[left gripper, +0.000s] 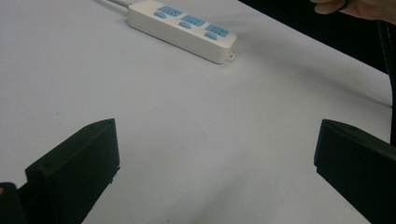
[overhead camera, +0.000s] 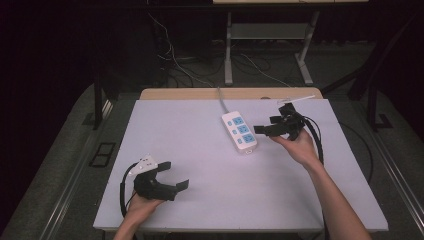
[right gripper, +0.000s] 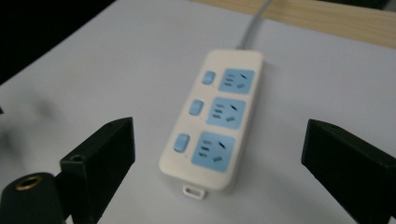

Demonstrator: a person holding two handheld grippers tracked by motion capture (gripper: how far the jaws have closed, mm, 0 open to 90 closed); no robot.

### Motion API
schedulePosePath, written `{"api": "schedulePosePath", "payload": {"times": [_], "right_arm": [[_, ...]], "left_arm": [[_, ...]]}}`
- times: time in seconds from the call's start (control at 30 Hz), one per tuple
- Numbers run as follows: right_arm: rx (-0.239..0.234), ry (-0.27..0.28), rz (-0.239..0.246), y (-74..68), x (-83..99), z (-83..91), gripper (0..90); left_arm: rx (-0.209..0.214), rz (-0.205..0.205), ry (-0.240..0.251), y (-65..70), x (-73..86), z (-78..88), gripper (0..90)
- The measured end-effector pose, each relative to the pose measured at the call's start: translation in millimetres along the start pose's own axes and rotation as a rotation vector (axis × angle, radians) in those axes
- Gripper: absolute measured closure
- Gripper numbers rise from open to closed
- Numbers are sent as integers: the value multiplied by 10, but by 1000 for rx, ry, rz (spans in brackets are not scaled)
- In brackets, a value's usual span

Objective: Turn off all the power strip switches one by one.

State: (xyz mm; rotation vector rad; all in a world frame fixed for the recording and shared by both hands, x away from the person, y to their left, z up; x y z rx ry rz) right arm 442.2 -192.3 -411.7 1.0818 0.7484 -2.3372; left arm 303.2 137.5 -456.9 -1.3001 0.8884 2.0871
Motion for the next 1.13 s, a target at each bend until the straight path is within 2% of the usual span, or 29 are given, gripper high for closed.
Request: {"api": "schedulePosePath", "payload": {"times": [0.03,0.27,0.5,0.77,0.9,1.13], "right_arm": [[-5,0,-8,-2,36,34,9],[-43,19,-3,-97,283,287,5],[-31,30,13,-169,558,481,5],[-50,70,-11,-206,858,683,5],[-29,84,-7,-241,1026,777,5],[-19,116,-39,-253,1267,934,5]], "left_arm": [[-1,0,0,-1,0,1,0],[1,1,5,8,-4,1,0],[2,-2,0,16,0,-4,0],[0,-2,-2,12,2,-8,0],[1,-6,-6,15,5,-11,0],[7,-14,-16,37,13,-29,0]]}}
Point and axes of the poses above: each handheld gripper's, and its own axes: z roughly backward along the jaws, x roughly out of its underside, y roughly to its right, the point moved 7 cm from there along -z, roughly forward along the jaws, and after that the axes turned 6 degrees about y, right-handed, at the moved point
